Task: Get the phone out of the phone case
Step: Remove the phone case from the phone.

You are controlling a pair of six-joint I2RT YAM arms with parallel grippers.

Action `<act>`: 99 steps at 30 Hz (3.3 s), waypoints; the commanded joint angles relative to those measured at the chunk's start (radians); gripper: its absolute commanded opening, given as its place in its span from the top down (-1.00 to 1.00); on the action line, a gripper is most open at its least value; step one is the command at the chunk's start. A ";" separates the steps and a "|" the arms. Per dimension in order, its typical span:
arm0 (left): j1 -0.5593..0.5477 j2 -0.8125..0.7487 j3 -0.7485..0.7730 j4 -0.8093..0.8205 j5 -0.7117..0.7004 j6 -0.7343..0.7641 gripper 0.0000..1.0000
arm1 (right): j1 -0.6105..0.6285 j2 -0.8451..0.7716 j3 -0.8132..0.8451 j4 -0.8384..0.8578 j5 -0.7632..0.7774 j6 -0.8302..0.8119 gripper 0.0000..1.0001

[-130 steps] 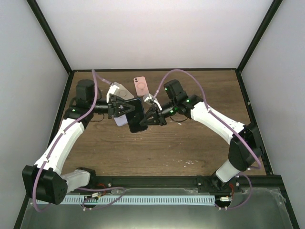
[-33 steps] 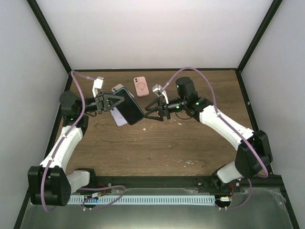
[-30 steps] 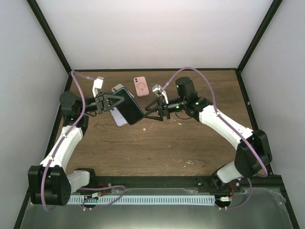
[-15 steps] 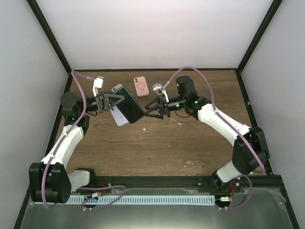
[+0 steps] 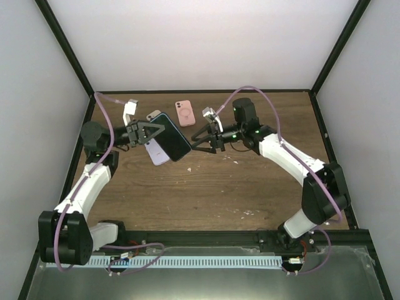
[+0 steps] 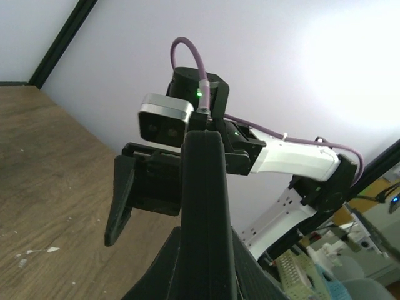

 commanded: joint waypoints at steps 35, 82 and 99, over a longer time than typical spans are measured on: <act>-0.016 -0.031 0.025 -0.008 0.053 -0.019 1.00 | 0.072 -0.085 -0.015 -0.091 -0.073 -0.009 -0.02; -0.094 -0.050 0.014 -0.121 0.044 0.091 1.00 | 0.031 -0.014 -0.032 0.103 0.103 0.168 0.47; -0.175 0.007 0.066 -0.518 0.061 0.414 1.00 | 0.104 0.020 0.105 0.056 0.020 0.127 0.52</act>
